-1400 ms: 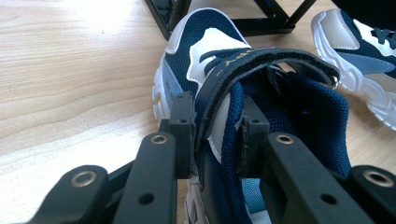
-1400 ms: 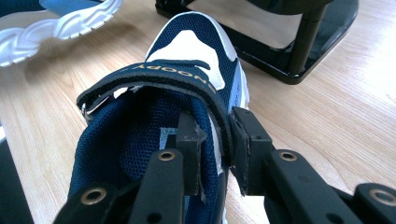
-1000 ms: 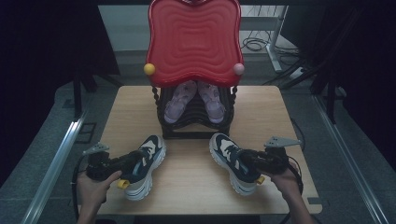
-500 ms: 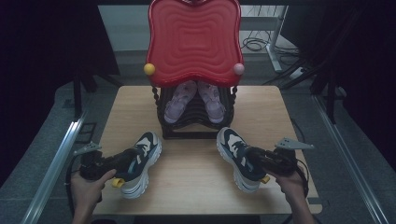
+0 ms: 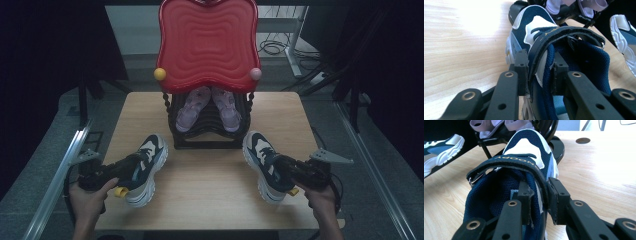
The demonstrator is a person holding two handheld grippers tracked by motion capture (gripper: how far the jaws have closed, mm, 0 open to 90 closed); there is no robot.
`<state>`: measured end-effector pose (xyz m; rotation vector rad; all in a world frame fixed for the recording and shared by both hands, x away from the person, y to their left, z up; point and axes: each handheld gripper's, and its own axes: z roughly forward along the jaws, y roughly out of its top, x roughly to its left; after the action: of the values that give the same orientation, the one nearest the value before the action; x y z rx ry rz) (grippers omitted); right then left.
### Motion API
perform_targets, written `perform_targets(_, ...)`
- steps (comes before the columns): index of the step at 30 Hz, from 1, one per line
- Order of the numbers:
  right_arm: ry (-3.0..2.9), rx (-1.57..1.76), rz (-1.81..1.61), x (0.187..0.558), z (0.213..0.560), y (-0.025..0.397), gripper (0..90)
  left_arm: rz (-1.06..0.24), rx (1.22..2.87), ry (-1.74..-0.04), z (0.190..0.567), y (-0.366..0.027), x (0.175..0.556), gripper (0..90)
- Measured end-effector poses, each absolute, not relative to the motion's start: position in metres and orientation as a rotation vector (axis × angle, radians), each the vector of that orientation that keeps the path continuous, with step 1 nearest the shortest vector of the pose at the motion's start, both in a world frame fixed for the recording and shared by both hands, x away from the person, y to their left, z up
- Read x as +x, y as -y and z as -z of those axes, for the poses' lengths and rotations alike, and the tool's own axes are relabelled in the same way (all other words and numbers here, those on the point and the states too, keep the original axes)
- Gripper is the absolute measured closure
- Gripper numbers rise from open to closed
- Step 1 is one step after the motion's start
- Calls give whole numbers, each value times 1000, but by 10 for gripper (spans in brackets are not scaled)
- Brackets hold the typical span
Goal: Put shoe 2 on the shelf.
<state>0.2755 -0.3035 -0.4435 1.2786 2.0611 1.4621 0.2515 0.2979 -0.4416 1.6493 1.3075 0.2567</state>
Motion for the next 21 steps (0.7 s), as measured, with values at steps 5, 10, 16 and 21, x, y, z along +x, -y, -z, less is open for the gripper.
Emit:
perform_targets(5, -2031, 1293, -1470, 274, 439, 310, 736, -260, 1637, -1298, 436, -301, 253, 728)
perform_targets(10, -1991, 1295, -1482, 273, 433, 316, 736, -272, 1619, -1283, 426, -306, 255, 728)
perform_targets(16, -1961, 1301, -1492, 274, 427, 321, 736, -295, 1595, -1269, 416, -310, 259, 727)
perform_targets(21, -1931, 1313, -1498, 276, 424, 324, 735, -310, 1584, -1259, 409, -313, 261, 727)
